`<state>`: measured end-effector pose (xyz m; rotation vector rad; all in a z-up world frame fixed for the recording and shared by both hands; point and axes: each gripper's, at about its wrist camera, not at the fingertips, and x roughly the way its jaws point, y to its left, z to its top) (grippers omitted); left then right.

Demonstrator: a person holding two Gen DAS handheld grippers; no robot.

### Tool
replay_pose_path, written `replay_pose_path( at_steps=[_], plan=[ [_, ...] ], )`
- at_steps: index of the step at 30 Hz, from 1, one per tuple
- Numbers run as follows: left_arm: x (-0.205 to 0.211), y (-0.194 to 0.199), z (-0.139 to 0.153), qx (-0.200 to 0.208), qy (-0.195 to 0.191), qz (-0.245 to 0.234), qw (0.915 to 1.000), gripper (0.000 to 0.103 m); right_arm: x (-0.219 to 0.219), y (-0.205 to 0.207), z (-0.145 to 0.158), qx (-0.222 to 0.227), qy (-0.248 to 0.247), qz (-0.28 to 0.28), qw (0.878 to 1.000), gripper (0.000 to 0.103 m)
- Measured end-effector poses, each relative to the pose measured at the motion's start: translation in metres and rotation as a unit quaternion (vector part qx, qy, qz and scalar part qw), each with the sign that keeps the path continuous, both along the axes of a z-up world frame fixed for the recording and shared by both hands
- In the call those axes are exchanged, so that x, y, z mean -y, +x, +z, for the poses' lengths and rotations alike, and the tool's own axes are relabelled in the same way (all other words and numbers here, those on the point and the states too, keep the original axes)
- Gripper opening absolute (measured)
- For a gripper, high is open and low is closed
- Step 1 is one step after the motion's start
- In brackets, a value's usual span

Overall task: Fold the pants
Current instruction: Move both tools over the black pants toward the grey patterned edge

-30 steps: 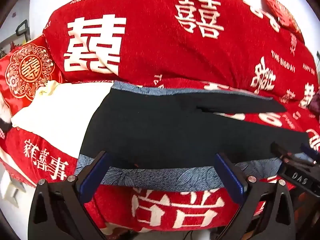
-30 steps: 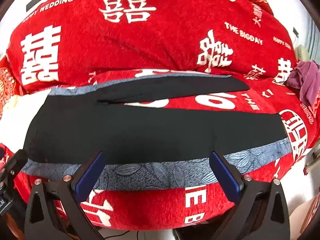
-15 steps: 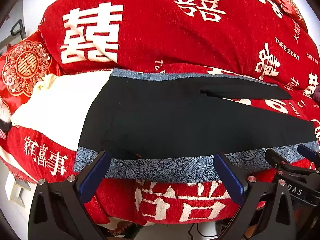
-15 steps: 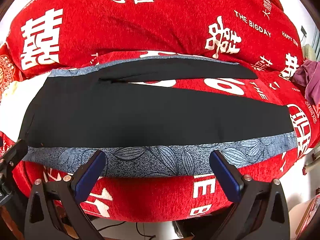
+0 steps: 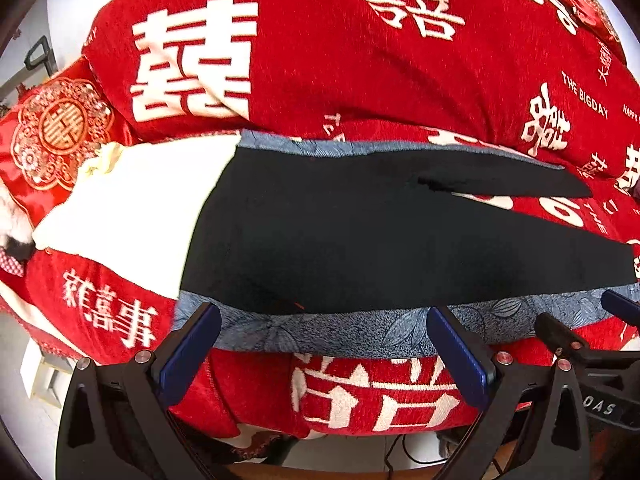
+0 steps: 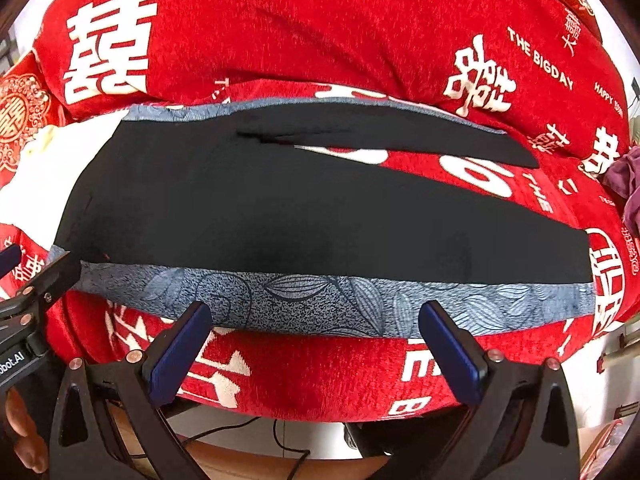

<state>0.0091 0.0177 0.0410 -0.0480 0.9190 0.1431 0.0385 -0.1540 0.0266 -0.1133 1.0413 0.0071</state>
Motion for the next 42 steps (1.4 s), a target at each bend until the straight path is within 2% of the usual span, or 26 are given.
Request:
replay_pose_path(
  at_steps=[6, 20, 28, 36, 42],
  plan=[
    [-0.001, -0.005, 0.017, 0.003, 0.006, -0.003, 1.0000, 0.103, -0.001, -0.003, 0.025, 0.000, 0.022, 0.008, 1.000, 0.103],
    [0.003, -0.012, 0.025, 0.005, 0.013, -0.009, 0.9999, 0.103, -0.006, -0.008, 0.037, 0.002, 0.029, 0.024, 0.999, 0.103],
    [0.003, -0.011, 0.020, 0.003, 0.013, -0.008, 0.9999, 0.103, -0.010, -0.009, 0.033, 0.001, 0.030, 0.031, 0.999, 0.103],
    [-0.004, -0.008, 0.008, -0.015, 0.008, -0.001, 0.9999, 0.103, -0.015, -0.009, 0.012, -0.009, 0.027, 0.036, 0.999, 0.103],
    [-0.007, -0.004, -0.002, -0.025, 0.010, -0.007, 0.9996, 0.103, -0.022, -0.011, 0.004, -0.012, 0.019, 0.064, 0.998, 0.103]
  ],
)
